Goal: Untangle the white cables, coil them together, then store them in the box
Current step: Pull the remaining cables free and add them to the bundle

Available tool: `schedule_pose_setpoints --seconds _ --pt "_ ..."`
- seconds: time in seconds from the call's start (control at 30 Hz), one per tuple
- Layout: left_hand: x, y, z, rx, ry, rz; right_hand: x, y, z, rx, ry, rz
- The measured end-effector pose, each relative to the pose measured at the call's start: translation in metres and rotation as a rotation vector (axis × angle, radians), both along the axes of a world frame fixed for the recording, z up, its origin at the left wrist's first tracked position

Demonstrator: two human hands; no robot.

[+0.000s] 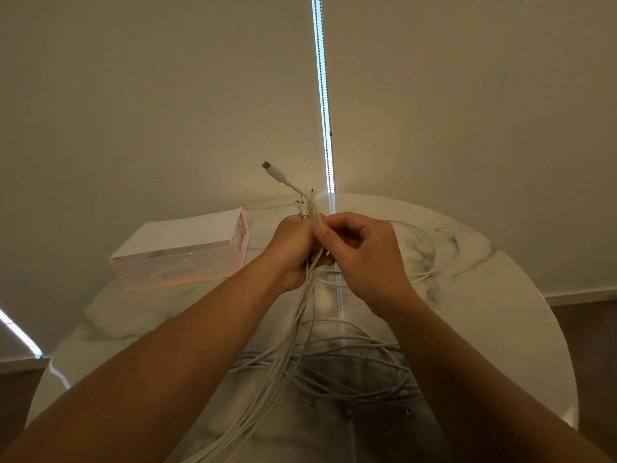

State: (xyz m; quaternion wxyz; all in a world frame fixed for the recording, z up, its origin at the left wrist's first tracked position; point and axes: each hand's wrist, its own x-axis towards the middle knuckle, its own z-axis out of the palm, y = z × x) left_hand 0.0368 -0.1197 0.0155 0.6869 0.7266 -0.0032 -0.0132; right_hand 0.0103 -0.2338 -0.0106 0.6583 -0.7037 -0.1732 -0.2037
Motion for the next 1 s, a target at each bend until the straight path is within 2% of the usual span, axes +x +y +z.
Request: schedule_pose_setpoints --seconds 0.23,0.47,0.6,1.0 --pt "0.006 0.003 0.001 -0.215 0.077 0.072 -0.003 0.003 0.001 0.128 0.334 0.081" --pt "0.005 0.012 0.002 -0.464 0.228 -0.002 -0.003 0.005 0.0 0.244 0.398 0.051" --pt "0.007 0.012 0.002 -0.467 0.229 0.039 -0.003 0.008 -0.002 0.159 0.385 0.046" --pt "0.007 0.016 0.016 -0.332 0.172 -0.025 -0.007 0.012 -0.004 0.13 0.333 0.081"
